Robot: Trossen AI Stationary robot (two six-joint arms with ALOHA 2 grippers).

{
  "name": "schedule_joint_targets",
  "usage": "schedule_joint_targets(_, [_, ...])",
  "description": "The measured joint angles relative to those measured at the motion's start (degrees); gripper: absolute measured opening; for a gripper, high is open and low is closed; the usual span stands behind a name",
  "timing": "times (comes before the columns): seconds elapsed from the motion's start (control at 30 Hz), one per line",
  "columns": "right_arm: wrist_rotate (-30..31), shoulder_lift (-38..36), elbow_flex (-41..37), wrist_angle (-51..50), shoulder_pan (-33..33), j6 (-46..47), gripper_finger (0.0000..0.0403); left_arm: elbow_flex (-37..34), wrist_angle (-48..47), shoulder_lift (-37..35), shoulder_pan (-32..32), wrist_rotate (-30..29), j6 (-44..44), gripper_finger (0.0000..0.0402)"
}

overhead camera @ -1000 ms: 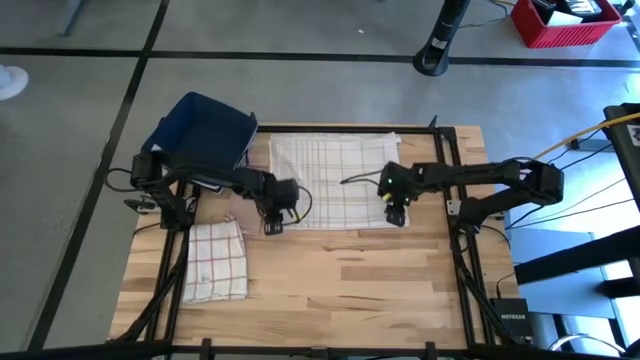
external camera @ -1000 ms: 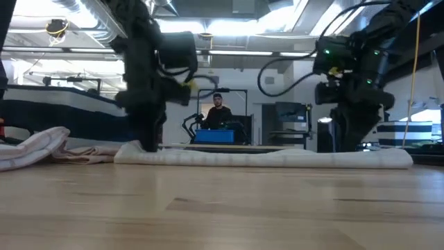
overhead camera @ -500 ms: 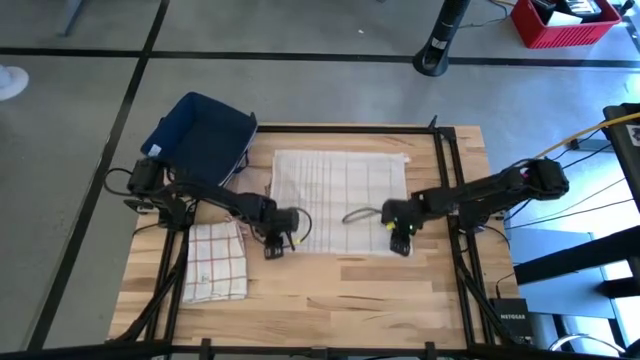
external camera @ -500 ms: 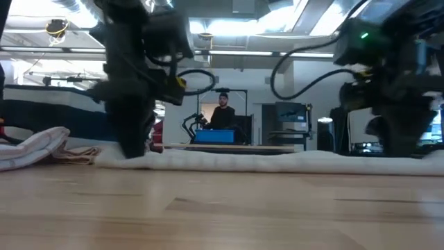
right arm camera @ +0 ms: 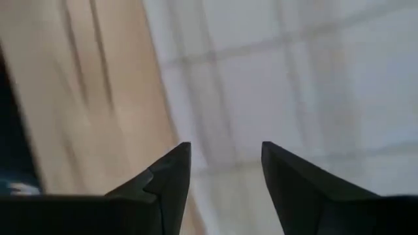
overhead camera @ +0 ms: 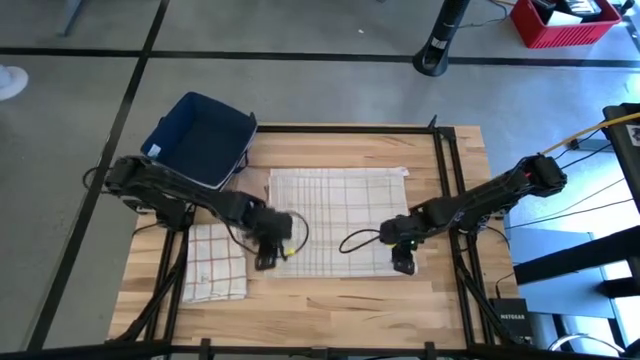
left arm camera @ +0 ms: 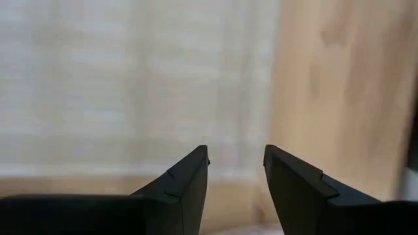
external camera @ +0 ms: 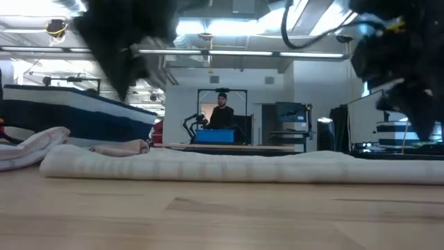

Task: Fold towel
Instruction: Fold the right white patterned towel

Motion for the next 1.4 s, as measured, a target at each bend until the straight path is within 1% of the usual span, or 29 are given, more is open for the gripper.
schedule_joint_targets(0.07, [5.3,-0.2,2.0,-0.8,0.0,-4.2,0.0190,0.4,1.6,-2.3,1.6,-7.1,1.2,0.0143])
schedule_joint_targets(0.1, [8.6,-0.4,2.9,-0.9,-0.1,-6.2,0.0190,0.4,1.9,-3.2,2.7,-9.5,2.2,0.0143])
schedule_joint_targets(0.13, [12.1,-0.4,3.6,-0.9,-0.4,-8.2,0.0190,0.4,1.9,-3.4,4.0,-10.8,3.1,0.0143])
schedule_joint_targets(0.2, [16.9,-0.4,3.9,-0.9,-1.6,-11.1,0.0190,0.3,1.5,-2.7,6.8,-11.2,5.6,0.0143])
schedule_joint_targets(0.3, [19.7,-0.3,3.7,-0.9,-4.8,-13.8,0.0192,0.2,1.5,0.2,10.3,-10.3,10.3,0.0144])
schedule_joint_targets(0.4, [19.8,-0.2,2.4,-1.1,-8.0,-15.1,0.0201,0.2,1.9,3.3,12.8,-8.6,13.3,0.0157])
schedule_joint_targets(0.5, [19.8,-0.2,0.4,0.1,-10.0,-15.3,0.0220,0.2,1.2,6.3,14.4,-8.4,15.6,0.0184])
schedule_joint_targets(0.6, [18.9,-0.2,-1.9,1.3,-11.1,-15.5,0.0244,0.2,0.8,8.9,15.1,-7.8,18.0,0.0212])
schedule_joint_targets(0.7, [18.3,-0.2,-3.7,2.3,-11.5,-16.1,0.0263,0.2,-0.9,11.5,15.1,-7.0,20.3,0.0228])
schedule_joint_targets(0.87, [18.2,-0.2,-5.9,3.4,-11.4,-20.3,0.0270,0.4,-1.1,15.5,15.1,-7.0,23.3,0.0233])
schedule_joint_targets(1.0, [18.3,-0.2,-6.2,3.6,-11.4,-23.9,0.0264,0.6,-1.2,17.2,15.0,-8.5,21.6,0.0233])
schedule_joint_targets(1.2, [17.6,-0.4,-4.4,1.6,-11.9,-29.0,0.0256,0.5,-2.5,17.1,14.0,-9.4,19.8,0.0233])
schedule_joint_targets(1.4, [14.5,-0.4,-3.8,0.5,-15.9,-32.4,0.0257,0.5,-2.6,17.2,13.5,-9.5,19.6,0.0233])
